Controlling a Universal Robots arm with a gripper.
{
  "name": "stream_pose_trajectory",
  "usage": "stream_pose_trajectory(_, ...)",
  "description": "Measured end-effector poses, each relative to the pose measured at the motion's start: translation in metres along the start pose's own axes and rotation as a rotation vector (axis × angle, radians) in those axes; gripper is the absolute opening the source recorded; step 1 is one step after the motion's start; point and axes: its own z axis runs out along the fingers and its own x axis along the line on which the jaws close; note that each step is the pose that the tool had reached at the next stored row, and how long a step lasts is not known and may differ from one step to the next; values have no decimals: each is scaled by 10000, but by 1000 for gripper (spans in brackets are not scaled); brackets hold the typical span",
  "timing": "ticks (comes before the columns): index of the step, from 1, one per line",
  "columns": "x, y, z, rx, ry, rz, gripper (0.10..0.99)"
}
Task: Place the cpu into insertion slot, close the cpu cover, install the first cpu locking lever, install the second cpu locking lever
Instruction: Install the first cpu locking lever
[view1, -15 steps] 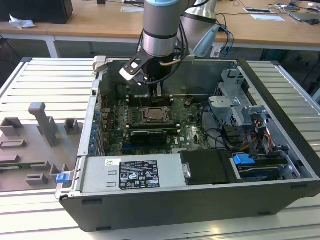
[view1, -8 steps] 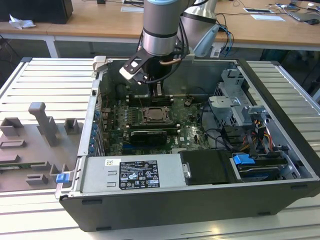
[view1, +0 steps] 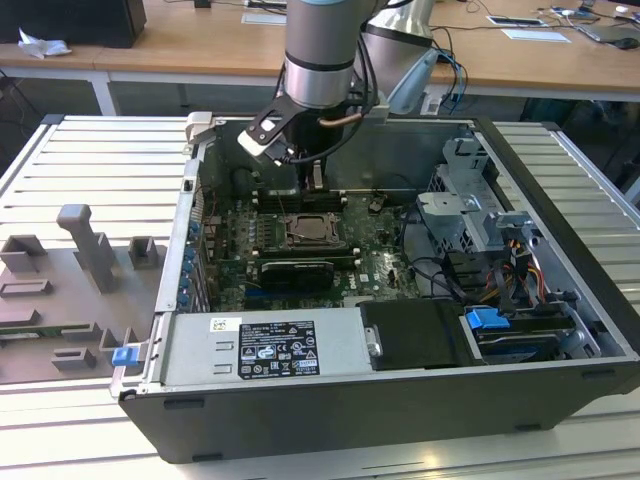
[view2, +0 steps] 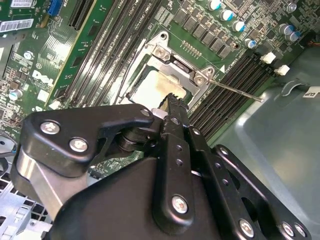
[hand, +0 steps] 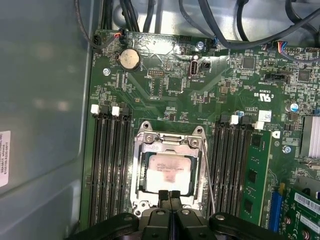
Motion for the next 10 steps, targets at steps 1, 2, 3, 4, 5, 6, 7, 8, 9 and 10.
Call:
stream_pose_trajectory(1, 0, 0, -5, 0, 0, -1, 106)
stream_pose_trajectory(2, 1, -1, -17, 0, 0, 0, 106)
stream_pose_trajectory(3, 1, -2, -28, 0, 0, 1, 106)
stream_pose_trajectory(4, 1, -4, -41, -1, 0, 0, 106)
stream_pose_trajectory(5, 2, -5, -53, 0, 1, 1, 106)
stream_pose_trajectory(6, 2, -7, -67, -1, 0, 1, 106)
stream_pose_trajectory(7, 3, -9, -80, 0, -1, 1, 106)
stream_pose_trajectory(8, 3, -11, -95, 1, -1, 1, 106)
stream_pose_trajectory(9, 4, -13, -108, 0, -1, 1, 106)
stream_pose_trajectory(10, 4, -16, -128, 0, -1, 0, 106)
